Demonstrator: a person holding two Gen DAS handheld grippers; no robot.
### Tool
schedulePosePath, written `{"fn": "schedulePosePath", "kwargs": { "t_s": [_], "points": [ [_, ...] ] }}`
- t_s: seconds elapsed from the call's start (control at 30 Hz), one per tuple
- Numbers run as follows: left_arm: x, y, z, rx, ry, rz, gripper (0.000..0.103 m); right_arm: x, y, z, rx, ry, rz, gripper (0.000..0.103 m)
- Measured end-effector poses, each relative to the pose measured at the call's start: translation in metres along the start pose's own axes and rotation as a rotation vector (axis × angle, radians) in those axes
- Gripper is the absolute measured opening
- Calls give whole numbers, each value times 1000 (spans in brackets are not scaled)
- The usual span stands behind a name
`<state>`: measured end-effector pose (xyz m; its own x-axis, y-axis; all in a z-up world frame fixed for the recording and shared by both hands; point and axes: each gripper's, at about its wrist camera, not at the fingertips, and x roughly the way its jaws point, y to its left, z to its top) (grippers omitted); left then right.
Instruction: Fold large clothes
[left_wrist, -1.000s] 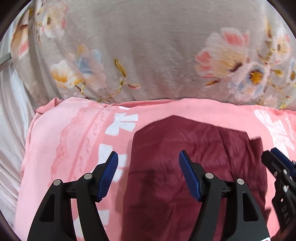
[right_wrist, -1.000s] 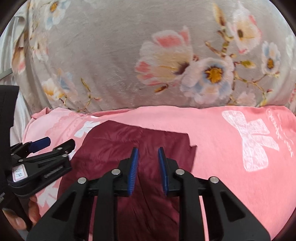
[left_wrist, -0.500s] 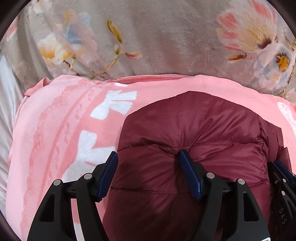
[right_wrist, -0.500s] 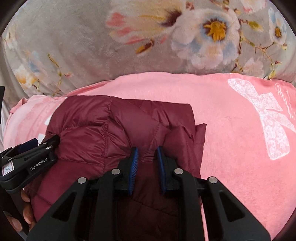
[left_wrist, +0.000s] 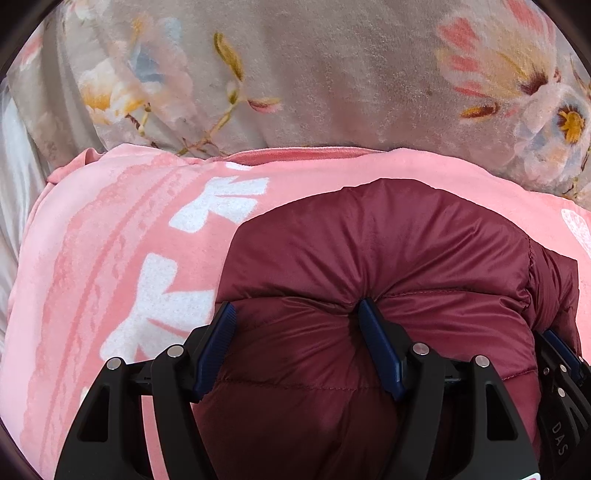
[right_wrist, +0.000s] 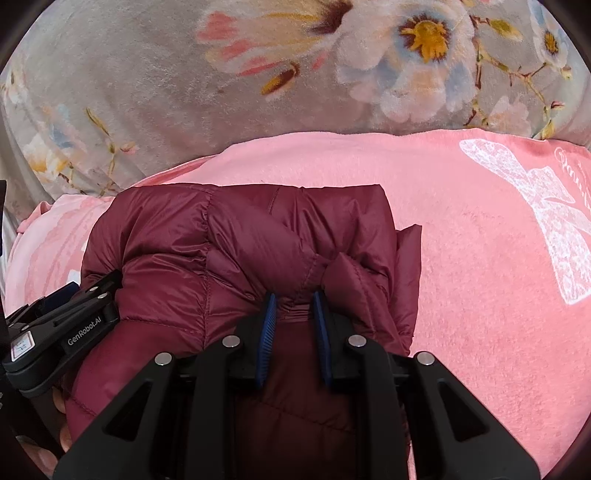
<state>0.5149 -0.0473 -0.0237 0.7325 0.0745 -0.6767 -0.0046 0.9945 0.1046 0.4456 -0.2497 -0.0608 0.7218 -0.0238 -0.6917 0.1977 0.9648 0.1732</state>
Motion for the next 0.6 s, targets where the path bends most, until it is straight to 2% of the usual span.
{"fn": "schedulePosePath", "kwargs": {
  "t_s": [0.6],
  "points": [
    [0,-5,-1,12,-18,15,68,2,0,-1,-9,4,-6,19]
  ]
}}
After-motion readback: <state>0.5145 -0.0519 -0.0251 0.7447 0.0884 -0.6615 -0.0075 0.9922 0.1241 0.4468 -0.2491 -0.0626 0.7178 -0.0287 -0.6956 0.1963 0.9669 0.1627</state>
